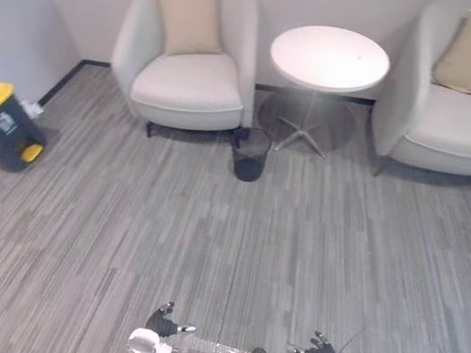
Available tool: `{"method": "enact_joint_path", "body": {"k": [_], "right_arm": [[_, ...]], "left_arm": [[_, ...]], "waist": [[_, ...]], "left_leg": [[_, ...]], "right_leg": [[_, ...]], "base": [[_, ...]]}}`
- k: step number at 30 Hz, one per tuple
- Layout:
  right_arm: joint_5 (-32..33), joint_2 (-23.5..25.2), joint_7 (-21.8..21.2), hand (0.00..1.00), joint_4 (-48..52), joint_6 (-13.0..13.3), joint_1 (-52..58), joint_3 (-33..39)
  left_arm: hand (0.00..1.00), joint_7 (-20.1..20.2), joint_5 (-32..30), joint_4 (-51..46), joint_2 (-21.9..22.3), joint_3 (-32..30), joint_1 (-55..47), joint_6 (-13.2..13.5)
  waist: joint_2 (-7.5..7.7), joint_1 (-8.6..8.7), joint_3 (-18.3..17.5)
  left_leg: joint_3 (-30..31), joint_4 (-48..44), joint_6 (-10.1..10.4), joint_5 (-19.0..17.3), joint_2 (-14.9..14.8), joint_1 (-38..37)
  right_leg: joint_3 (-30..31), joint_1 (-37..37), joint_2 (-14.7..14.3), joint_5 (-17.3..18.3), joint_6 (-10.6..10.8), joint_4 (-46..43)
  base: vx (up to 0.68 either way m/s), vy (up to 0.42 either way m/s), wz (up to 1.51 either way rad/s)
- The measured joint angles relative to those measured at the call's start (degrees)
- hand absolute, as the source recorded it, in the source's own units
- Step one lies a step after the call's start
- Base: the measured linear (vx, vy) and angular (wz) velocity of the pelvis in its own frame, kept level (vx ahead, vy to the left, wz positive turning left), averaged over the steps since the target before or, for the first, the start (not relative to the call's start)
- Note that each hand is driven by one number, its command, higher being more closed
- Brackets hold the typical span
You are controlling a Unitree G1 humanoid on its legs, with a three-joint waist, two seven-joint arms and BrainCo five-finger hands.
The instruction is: Organize the slippers on the shoe rack
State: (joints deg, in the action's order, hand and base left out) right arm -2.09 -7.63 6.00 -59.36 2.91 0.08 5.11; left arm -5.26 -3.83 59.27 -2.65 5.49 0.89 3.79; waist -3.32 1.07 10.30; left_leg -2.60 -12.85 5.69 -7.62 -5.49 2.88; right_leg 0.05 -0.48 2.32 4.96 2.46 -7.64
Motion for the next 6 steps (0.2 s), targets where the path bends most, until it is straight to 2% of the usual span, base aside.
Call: {"method": "enact_joint_path", "body": {"k": [2,4,6], "right_arm": [[0.0,1.46,0.07,0.0,-0.28,-0.01,0.98,1.53],[0.0,1.73,0.03,0.0,-0.37,0.01,1.39,1.57],[0.62,2.01,0.02,0.0,-0.39,0.05,2.06,2.29]], "left_arm": [[0.0,-0.14,-0.01,0.0,-1.05,0.1,0.3,0.03],[0.0,-0.14,-0.02,0.04,-1.2,0.23,0.09,0.01],[0.0,-0.15,-0.01,0.41,-1.17,0.53,-0.33,-0.02]], "waist": [[2.35,-0.15,-0.99],[3.21,-0.12,-1.54],[3.33,-0.04,-1.86]], "left_leg": [[-1.36,2.37,-1.36,0.16,1.72,-1.59],[-1.79,4.79,-2.07,0.88,3.01,-3.35],[-1.9,7.14,-2.34,1.13,4.14,-5.6]], "right_leg": [[0.45,0.54,1.93,-0.52,0.61,1.3],[0.69,0.84,3.06,-0.41,1.2,2.32],[0.59,2.66,4.05,0.02,1.93,3.47]], "base": [[0.18,0.193,-0.07],[0.17,0.122,-0.07],[0.14,0.083,0.0]]}}
